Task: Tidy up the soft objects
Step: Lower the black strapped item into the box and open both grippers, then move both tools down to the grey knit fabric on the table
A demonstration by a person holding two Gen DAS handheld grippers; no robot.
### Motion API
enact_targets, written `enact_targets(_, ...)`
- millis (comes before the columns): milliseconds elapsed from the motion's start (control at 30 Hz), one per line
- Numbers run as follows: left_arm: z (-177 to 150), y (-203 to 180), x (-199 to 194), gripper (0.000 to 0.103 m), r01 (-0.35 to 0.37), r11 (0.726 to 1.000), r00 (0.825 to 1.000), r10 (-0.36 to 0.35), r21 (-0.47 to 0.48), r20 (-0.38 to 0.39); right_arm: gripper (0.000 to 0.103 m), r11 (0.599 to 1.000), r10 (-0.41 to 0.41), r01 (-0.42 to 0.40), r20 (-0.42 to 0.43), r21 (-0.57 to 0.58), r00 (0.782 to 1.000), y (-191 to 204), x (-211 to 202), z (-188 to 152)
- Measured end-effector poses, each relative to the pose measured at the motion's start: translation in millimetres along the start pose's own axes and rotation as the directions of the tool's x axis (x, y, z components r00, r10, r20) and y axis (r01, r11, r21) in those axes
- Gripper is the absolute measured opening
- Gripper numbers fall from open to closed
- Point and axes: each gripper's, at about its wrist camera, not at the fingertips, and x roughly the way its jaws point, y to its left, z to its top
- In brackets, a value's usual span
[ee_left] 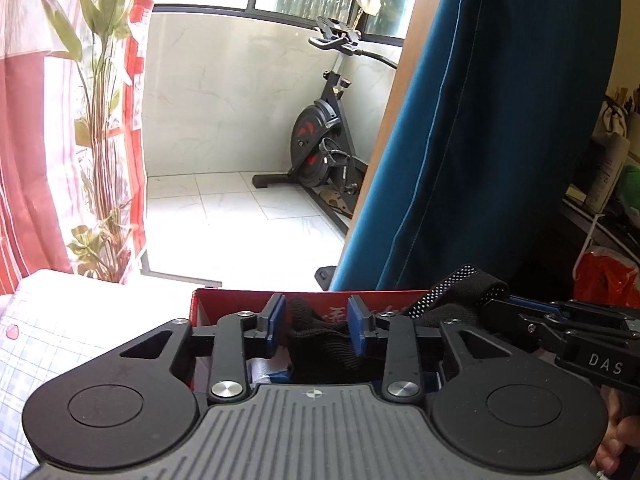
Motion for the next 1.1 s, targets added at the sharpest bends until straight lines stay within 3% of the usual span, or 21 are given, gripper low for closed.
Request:
enact_targets(33, -1.1, 0.4, 2.1, 0.049, -0.013, 1.000, 1.000, 0.013, 0.003, -0.001, 0.013, 1.000, -0.011, 0.011, -0.011, 0.007, 1.000, -3.0, 4.4, -0.4)
enact_targets(167, -9.5, 2.3, 0.9, 0.050, -0.003, 1.000, 1.000, 0.003, 0.013, -0.018, 0.015, 0.999, -0.053, 0.052, -0.093, -0.005, 0.994, -11.2, 21.3, -5.5)
enact_targets(267, -11.0, 2.4, -4.5, 0.052, -0.013, 1.000, 1.000, 0.013, 0.029, -0.013, 0.026, 0.995, -0.091, 0.087, -0.120, -0.039, 0.989, -9.5, 25.2, -10.2)
enact_targets(700, -8.2, -0.6, -43.7, 0.062, -0.070, 0.996, 0.997, 0.067, 0.051, 0.049, 0.042, 0.992, -0.118, 0.113, -0.091, -0.060, 0.989, -7.5, -14.2, -11.9)
enact_targets(1100, -47.5, -14.0, -101.6, 0.062, -0.050, 0.997, 0.997, 0.046, 0.062, 0.065, 0.045, 0.991, -0.063, 0.056, -0.051, -0.121, 0.997, 20.0, -76.4, -37.3)
